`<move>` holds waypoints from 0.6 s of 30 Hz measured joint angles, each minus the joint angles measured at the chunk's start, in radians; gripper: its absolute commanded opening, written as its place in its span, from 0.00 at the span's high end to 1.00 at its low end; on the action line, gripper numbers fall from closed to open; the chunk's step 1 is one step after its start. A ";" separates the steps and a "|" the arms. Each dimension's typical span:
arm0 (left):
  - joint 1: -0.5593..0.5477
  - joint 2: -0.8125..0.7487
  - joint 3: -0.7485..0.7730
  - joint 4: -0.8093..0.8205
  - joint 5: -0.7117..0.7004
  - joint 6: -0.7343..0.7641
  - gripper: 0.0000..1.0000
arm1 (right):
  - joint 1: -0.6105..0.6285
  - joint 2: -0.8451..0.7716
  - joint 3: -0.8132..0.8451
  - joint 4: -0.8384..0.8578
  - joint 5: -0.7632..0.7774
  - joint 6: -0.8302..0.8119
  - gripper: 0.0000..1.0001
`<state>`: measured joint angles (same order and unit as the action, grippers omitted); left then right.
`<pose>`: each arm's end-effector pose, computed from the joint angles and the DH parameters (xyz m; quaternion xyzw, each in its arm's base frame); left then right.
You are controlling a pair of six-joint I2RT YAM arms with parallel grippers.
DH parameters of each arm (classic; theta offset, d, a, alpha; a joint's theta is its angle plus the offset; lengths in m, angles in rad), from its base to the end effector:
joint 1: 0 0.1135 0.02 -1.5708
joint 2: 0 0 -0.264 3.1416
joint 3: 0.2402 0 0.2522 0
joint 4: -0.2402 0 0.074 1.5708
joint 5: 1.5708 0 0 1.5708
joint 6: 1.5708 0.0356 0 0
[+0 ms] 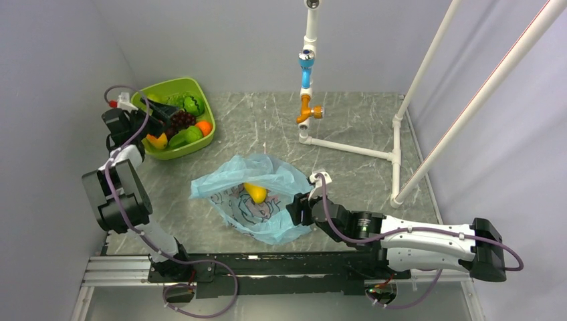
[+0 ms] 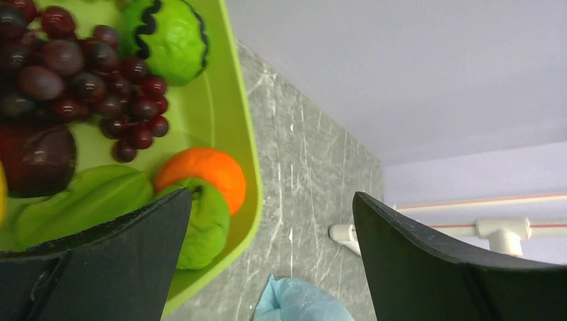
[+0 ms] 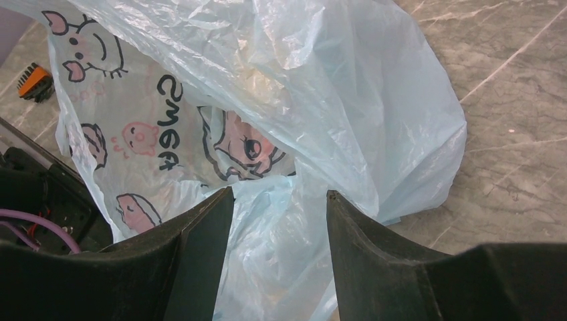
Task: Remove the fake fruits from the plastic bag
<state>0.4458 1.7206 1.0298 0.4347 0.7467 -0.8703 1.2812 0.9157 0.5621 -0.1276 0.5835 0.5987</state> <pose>0.3563 0.1434 0.2393 -0.2745 0.7195 -0.4021 0.4953 0.0764 0.1877 0.2463 -0.1336 0.8217 0.2557 0.4914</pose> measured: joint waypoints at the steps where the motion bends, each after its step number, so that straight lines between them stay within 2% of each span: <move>1: -0.015 -0.016 0.014 -0.040 -0.002 0.030 0.04 | 0.000 0.003 0.002 -0.001 -0.002 0.000 0.44; 8: -0.167 -0.177 0.070 -0.278 -0.056 0.269 0.04 | 0.000 0.029 0.018 -0.006 -0.018 0.000 0.43; 15: -0.315 -0.468 0.002 -0.346 -0.144 0.483 0.01 | 0.000 0.038 0.023 -0.006 -0.044 0.003 0.42; 17: -0.380 -0.547 0.003 -0.388 -0.198 0.581 0.01 | 0.000 0.038 0.023 -0.006 -0.050 0.003 0.42; 18: -0.463 -0.584 0.006 -0.422 -0.229 0.637 0.01 | 0.000 0.038 0.023 -0.006 -0.052 0.003 0.42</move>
<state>-0.0174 1.1362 1.0363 0.0128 0.5175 -0.2333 1.2812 0.9539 0.5850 -0.1341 0.5316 0.6018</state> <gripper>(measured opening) 0.992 0.576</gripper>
